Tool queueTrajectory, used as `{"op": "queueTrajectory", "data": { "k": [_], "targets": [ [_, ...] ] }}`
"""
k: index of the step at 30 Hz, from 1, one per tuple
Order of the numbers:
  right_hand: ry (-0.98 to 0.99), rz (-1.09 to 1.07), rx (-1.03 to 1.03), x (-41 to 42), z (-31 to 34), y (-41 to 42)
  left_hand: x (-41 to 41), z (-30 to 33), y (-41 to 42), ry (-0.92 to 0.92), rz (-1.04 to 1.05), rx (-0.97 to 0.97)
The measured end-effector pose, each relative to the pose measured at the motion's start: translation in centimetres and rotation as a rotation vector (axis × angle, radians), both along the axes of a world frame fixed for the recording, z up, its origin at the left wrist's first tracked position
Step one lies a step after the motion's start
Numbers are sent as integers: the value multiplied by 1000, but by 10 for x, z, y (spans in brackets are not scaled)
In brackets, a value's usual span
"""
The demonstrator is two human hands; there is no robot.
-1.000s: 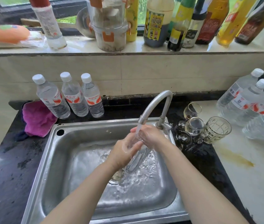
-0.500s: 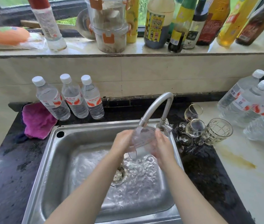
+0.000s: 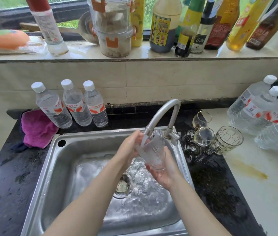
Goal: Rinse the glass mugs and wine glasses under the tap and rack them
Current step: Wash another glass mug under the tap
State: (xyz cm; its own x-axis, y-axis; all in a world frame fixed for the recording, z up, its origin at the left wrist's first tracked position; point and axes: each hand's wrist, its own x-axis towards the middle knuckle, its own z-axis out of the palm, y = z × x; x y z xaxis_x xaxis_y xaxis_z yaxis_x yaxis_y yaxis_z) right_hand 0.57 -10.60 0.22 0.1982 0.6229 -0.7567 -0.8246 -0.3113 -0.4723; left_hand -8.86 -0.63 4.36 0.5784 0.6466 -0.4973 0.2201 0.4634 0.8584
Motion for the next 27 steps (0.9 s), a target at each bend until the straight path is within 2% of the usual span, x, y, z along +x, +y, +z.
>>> {"op": "queueTrajectory", "data": {
  "k": [2,6,7,10,11,13,15,17,19,20,24,25,27],
  "targets": [
    [60,-22,-17,0,-9,2,-2,-10,-23,-160,111,-54],
    [60,36,24,-8,-15,-10,6,-12,-35,-195,239,47],
    [-59,50,49,-8,-15,-12,5,-10,-31,-181,231,48],
    [-695,143,106,3,-8,-10,6,0,-18,-48,132,41],
    [-842,181,103,5,-4,-7,7,1,-13,6,105,10],
    [-981,188,86,6,2,-3,9,5,-6,25,93,-102],
    [-1020,94,31,4,7,2,12,13,-11,-39,146,-120],
    [-1033,60,28,2,9,5,13,9,-22,-102,207,82],
    [-1066,98,79,1,6,5,2,6,-31,-127,184,315],
    [-1099,123,86,1,4,3,-5,4,-32,-144,149,364],
    [-1258,275,-13,1,5,-4,-37,-11,-24,-112,-26,323],
    [-1225,340,-52,2,7,-4,-40,-14,-21,-69,-61,299],
    [-1016,482,-137,10,11,-4,-42,-14,-16,26,-142,273]
  ]
}}
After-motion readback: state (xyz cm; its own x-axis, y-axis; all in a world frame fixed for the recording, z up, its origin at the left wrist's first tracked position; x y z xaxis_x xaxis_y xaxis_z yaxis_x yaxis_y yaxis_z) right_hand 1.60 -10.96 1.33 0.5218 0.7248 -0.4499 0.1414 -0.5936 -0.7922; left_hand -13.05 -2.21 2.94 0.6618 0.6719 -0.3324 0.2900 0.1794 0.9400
